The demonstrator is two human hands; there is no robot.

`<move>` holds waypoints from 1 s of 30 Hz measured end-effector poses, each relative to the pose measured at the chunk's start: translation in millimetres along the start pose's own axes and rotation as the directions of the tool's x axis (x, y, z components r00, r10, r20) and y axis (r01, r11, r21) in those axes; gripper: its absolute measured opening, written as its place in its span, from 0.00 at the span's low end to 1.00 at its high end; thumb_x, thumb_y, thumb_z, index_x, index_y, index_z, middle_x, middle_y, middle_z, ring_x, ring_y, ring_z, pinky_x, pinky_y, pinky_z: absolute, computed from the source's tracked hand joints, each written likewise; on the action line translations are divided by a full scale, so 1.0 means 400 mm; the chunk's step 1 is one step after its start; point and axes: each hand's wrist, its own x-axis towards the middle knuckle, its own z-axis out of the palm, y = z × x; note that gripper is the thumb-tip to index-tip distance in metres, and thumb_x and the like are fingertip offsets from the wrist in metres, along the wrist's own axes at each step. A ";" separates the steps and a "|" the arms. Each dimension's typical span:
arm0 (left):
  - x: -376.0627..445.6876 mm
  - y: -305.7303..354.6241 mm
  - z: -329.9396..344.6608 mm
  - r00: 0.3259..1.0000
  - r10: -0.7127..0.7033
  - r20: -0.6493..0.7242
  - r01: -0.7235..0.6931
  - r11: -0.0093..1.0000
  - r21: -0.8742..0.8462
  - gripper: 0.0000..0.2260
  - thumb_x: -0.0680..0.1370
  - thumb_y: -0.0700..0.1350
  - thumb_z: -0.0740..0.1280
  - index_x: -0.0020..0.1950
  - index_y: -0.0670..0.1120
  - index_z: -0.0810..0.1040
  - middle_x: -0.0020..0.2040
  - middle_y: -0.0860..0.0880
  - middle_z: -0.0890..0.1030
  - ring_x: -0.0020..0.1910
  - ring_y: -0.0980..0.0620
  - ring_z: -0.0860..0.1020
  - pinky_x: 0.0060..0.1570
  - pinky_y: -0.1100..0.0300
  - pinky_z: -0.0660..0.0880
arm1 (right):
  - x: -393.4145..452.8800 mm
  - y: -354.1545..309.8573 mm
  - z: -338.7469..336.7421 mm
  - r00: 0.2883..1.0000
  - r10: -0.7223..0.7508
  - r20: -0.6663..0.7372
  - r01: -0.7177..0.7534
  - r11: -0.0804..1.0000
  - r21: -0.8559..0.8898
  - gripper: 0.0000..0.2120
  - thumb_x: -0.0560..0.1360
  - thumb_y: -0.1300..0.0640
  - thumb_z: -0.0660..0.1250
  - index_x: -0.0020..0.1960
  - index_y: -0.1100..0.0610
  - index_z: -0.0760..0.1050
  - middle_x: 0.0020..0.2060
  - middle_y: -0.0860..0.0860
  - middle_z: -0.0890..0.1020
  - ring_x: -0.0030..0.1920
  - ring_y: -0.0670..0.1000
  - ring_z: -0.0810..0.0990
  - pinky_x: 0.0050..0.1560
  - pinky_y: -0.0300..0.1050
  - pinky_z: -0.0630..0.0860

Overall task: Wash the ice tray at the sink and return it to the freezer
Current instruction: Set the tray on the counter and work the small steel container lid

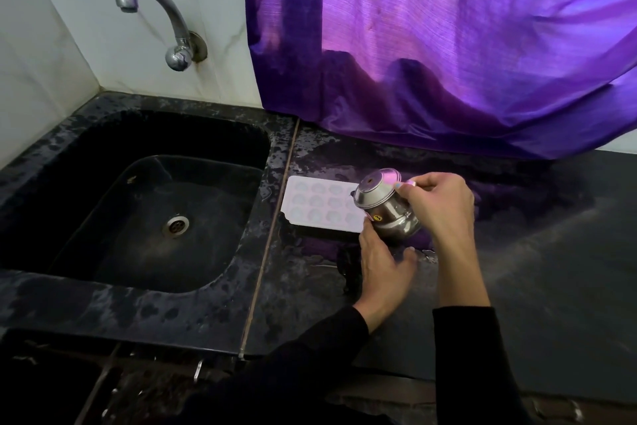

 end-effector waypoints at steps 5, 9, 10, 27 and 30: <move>0.000 0.001 -0.003 1.000 0.000 0.003 0.000 1.000 -0.004 0.41 0.66 0.50 0.66 0.77 0.46 0.55 0.68 0.47 0.66 0.67 0.50 0.70 0.68 0.51 0.68 | 0.005 -0.003 0.007 1.000 -0.009 0.009 0.010 0.999 -0.043 0.04 0.68 0.49 0.71 0.40 0.49 0.81 0.38 0.49 0.84 0.46 0.52 0.81 0.49 0.51 0.78; 0.001 -0.004 -0.002 1.000 -0.008 -0.012 0.008 1.000 0.000 0.42 0.64 0.53 0.65 0.76 0.47 0.55 0.68 0.47 0.67 0.67 0.50 0.71 0.68 0.51 0.69 | 0.004 -0.003 0.011 1.000 -0.025 0.010 0.025 0.998 -0.058 0.04 0.69 0.49 0.71 0.38 0.49 0.80 0.38 0.48 0.83 0.45 0.52 0.81 0.46 0.48 0.76; 0.001 -0.004 -0.001 1.000 -0.013 -0.017 0.013 1.000 0.002 0.42 0.64 0.53 0.65 0.76 0.47 0.55 0.68 0.47 0.67 0.67 0.50 0.71 0.68 0.51 0.69 | 0.004 -0.003 0.012 1.000 -0.030 0.008 0.030 0.997 -0.065 0.04 0.69 0.49 0.71 0.38 0.49 0.79 0.38 0.48 0.83 0.45 0.52 0.81 0.45 0.47 0.75; -0.004 -0.003 0.004 1.000 -0.019 -0.020 0.020 0.999 0.046 0.40 0.67 0.48 0.67 0.76 0.43 0.55 0.68 0.45 0.68 0.68 0.48 0.68 0.69 0.51 0.66 | -0.011 0.002 0.002 1.000 -0.019 0.015 0.019 0.999 -0.043 0.05 0.70 0.51 0.71 0.37 0.49 0.78 0.37 0.48 0.82 0.44 0.52 0.78 0.42 0.44 0.69; -0.004 -0.005 0.002 1.000 -0.009 -0.023 0.010 0.999 0.043 0.39 0.70 0.45 0.69 0.77 0.43 0.54 0.69 0.45 0.67 0.69 0.49 0.68 0.69 0.51 0.66 | -0.008 0.008 0.003 1.000 -0.001 0.010 0.001 1.000 -0.019 0.05 0.69 0.50 0.71 0.36 0.49 0.78 0.38 0.48 0.83 0.45 0.52 0.80 0.45 0.47 0.74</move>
